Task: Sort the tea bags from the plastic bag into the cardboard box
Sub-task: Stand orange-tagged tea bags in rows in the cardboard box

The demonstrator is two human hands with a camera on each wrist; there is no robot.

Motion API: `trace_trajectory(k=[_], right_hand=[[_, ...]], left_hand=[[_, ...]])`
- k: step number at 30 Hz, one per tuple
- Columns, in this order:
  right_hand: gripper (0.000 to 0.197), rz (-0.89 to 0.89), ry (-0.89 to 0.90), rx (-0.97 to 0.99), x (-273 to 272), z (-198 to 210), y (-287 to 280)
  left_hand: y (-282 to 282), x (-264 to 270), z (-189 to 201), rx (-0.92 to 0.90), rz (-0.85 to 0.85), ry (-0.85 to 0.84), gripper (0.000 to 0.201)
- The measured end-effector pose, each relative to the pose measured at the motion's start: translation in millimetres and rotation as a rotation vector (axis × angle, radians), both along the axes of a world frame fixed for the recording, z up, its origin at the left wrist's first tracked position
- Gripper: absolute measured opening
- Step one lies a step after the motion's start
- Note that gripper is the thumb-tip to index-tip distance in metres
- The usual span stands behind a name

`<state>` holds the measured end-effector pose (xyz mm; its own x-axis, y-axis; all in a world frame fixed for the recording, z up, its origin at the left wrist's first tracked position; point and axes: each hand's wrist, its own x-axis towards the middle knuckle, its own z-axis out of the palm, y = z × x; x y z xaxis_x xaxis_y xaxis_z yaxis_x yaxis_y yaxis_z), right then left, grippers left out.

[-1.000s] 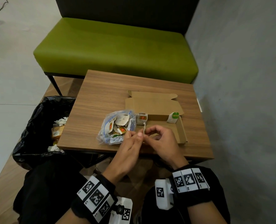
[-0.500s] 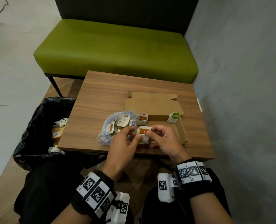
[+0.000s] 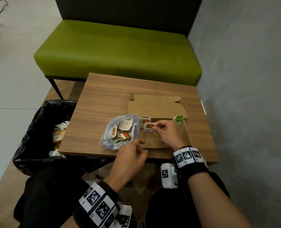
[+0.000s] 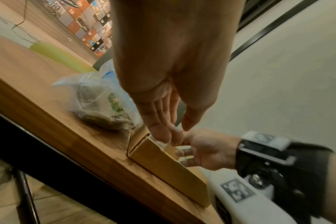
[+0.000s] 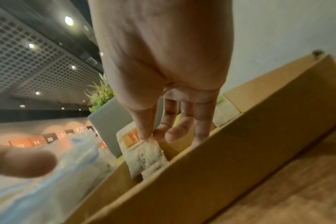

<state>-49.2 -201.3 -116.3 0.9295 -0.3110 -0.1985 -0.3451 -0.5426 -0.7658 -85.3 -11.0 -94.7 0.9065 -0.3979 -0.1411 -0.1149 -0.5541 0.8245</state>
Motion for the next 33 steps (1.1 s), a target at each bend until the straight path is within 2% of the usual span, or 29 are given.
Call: trace_trajectory(k=[3,6,9,11,13,16,19,20,25,33], right_hand=[[0.011,0.02,0.07,-0.099,13,-12,5],[0.01,-0.034,0.064,-0.191,21,-15,8],[0.013,-0.103,0.037,-0.241,26,-15,12],[0.009,-0.154,0.018,-0.205,29,-17,16],[0.003,-0.191,0.013,-0.126,31,-19,21],[0.018,-0.244,0.003,-0.058,31,-24,24],[0.009,-0.285,0.028,-0.067,27,-28,21],[0.013,-0.289,0.054,-0.089,25,-29,20],[0.029,-0.176,0.201,-0.228,24,-24,23],[0.032,-0.11,0.166,-0.159,16,-15,26]], left_hand=[[-5,-2,-3,0.108,-0.131,0.045,0.061],[-6,1,-3,0.221,-0.196,0.045,0.069],[-5,1,-1,0.262,-0.23,0.048,0.059],[-5,1,-2,0.281,-0.244,0.035,0.055],[-4,1,-3,0.285,-0.248,0.03,0.057],[-1,1,-7,0.288,-0.249,0.024,0.061],[1,1,-9,0.287,-0.247,0.003,0.06],[2,2,-10,0.288,-0.247,-0.006,0.06],[4,1,-9,0.291,-0.258,-0.023,0.058],[9,4,-10,0.303,-0.232,-0.038,0.058]])
